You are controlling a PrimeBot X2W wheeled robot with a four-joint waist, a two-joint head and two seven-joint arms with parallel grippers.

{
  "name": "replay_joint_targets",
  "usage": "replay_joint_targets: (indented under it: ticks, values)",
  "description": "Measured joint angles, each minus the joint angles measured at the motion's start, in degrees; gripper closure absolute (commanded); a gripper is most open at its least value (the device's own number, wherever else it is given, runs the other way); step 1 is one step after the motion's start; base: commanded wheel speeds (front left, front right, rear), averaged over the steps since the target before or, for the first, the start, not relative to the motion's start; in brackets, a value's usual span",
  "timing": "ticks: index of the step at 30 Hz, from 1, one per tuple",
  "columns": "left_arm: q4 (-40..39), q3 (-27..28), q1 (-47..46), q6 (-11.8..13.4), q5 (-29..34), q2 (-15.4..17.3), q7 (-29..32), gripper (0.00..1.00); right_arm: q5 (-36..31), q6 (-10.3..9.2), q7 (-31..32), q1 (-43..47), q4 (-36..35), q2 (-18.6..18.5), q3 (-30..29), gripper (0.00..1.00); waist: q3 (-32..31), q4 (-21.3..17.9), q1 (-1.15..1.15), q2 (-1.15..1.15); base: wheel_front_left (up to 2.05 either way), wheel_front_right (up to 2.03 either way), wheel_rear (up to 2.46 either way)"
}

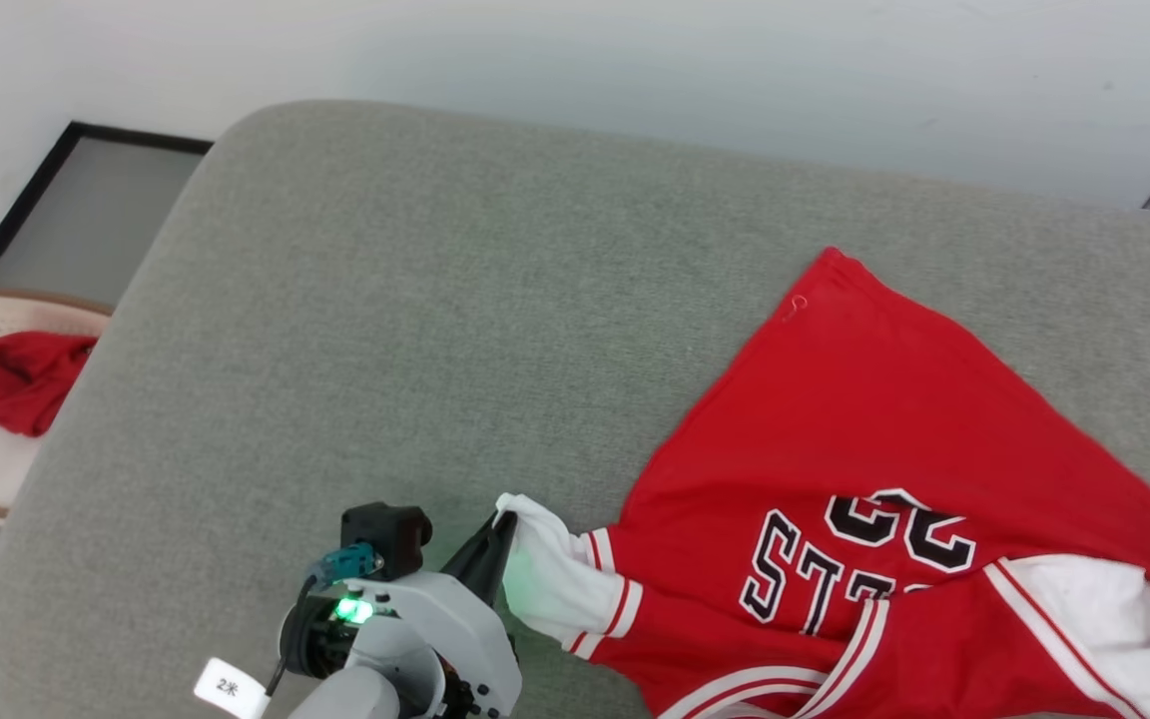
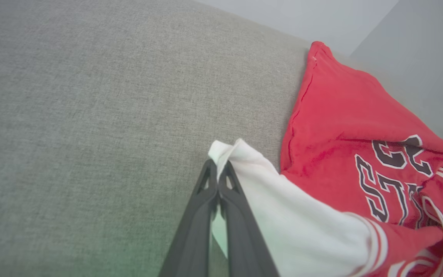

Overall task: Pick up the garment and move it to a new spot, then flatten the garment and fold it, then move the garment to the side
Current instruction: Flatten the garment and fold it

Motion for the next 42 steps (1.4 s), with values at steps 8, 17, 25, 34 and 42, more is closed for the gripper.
replay_joint_targets:
  ticks: [8, 17, 25, 34, 42]
  values:
    - [-1.5, -0.4, 0.4, 0.4, -0.2, 0.5, 0.8, 1.0, -0.9, 0.0, 2.1, 10.9, -9.8, 6.7, -5.2, 1.0, -0.6, -1.3, 0.0, 0.0, 0.0, 0.0, 0.0]
    - [-1.7, -0.8, 0.5, 0.5, -0.3, 0.6, 1.3, 1.0, -3.0, 0.0, 0.9, 12.2, -11.4, 9.4, -5.5, 0.0, -1.0, -1.6, 0.0, 0.0, 0.0, 0.0, 0.0]
    - [-1.7, -1.1, 1.3, 0.8, -0.7, 1.0, 1.5, 1.0, -2.9, -0.01, -6.1, 14.6, -19.0, 5.9, -2.2, 0.0, -2.3, -1.6, 0.0, 0.0, 0.0, 0.0, 0.0]
    - [-2.4, -1.5, 2.2, 1.2, -0.7, 1.1, 1.5, 1.0, -6.3, 0.0, -25.3, 17.4, -32.0, -0.4, 3.4, 0.0, -3.3, -1.1, 0.0, 0.0, 0.0, 0.0, 0.0]
    - [-2.3, -2.2, 1.6, 1.4, -0.5, 0.4, 1.0, 1.0, -11.7, 0.0, -39.5, 5.6, -25.4, -3.4, 13.3, 0.0, -3.2, 0.4, 0.01, 0.0, 0.0, 0.0, 0.0]
